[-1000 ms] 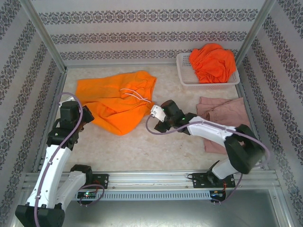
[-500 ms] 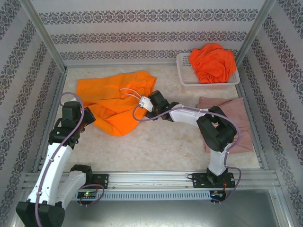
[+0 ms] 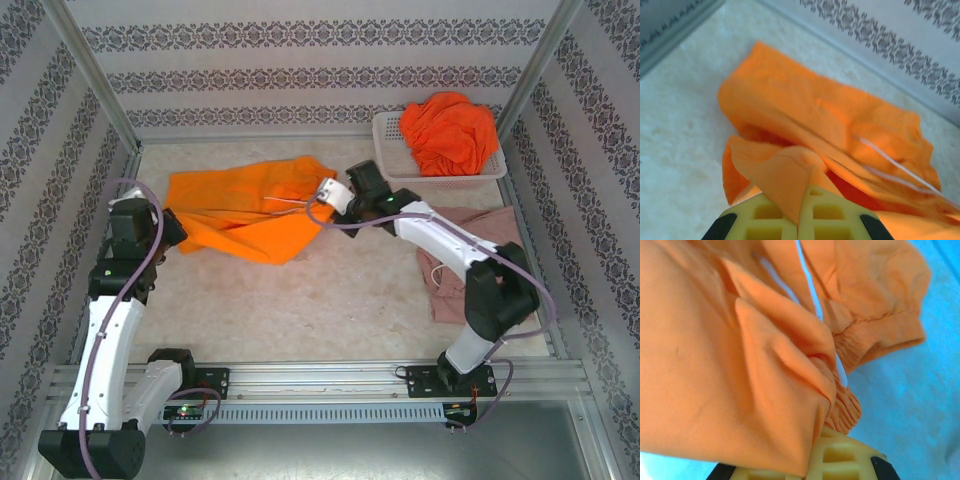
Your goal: Fold and stack the shorts
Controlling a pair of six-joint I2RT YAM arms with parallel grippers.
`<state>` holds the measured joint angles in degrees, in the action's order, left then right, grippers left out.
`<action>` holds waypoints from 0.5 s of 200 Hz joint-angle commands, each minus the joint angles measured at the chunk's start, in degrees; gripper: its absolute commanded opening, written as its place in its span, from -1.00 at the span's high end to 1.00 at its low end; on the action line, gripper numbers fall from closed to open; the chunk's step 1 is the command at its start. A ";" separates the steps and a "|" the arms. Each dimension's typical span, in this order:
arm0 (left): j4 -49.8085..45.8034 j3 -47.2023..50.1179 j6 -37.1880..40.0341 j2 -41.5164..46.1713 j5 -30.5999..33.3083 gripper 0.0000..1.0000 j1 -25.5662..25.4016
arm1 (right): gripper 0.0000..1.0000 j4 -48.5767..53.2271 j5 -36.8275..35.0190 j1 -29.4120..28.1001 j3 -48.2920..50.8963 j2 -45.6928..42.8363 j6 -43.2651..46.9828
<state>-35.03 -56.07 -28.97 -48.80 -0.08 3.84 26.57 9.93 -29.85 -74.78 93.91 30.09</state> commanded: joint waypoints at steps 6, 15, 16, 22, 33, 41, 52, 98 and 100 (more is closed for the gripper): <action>-4.36 -3.58 5.03 -1.21 1.59 1.00 3.26 | 0.83 21.14 5.64 0.52 -4.14 1.22 3.04; -4.80 -3.78 5.62 -2.07 0.88 1.00 4.38 | 0.78 24.97 6.51 0.95 -5.79 2.38 2.75; -4.84 -3.78 5.65 -2.17 0.83 1.00 4.49 | 0.78 25.13 6.73 1.03 -5.98 2.53 2.68; -4.87 -3.56 5.70 -2.75 0.40 1.00 4.97 | 0.71 27.10 8.26 1.32 -7.19 3.56 2.37; -3.91 -2.16 5.39 -3.96 -0.44 1.00 5.50 | 0.53 28.93 12.39 2.23 -9.59 5.67 0.90; -2.57 -0.81 4.73 -4.96 -1.33 1.00 5.78 | 0.38 28.87 15.54 2.87 -11.36 7.24 -0.91; -0.73 1.15 3.65 -6.48 -2.94 1.00 5.88 | 0.11 27.19 19.00 3.92 -13.54 9.31 -4.96; 5.01 7.38 2.17 -11.23 -2.28 1.00 5.92 | -0.53 18.32 19.35 3.10 -9.73 6.20 -23.61; 5.04 7.45 2.19 -11.36 -2.12 1.00 5.88 | -0.53 17.72 19.18 2.88 -9.06 5.69 -25.06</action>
<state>-33.82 -49.87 -26.20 -59.53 -2.79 9.13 48.31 26.59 -25.06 -87.33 104.51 17.87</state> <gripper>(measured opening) 0.052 0.756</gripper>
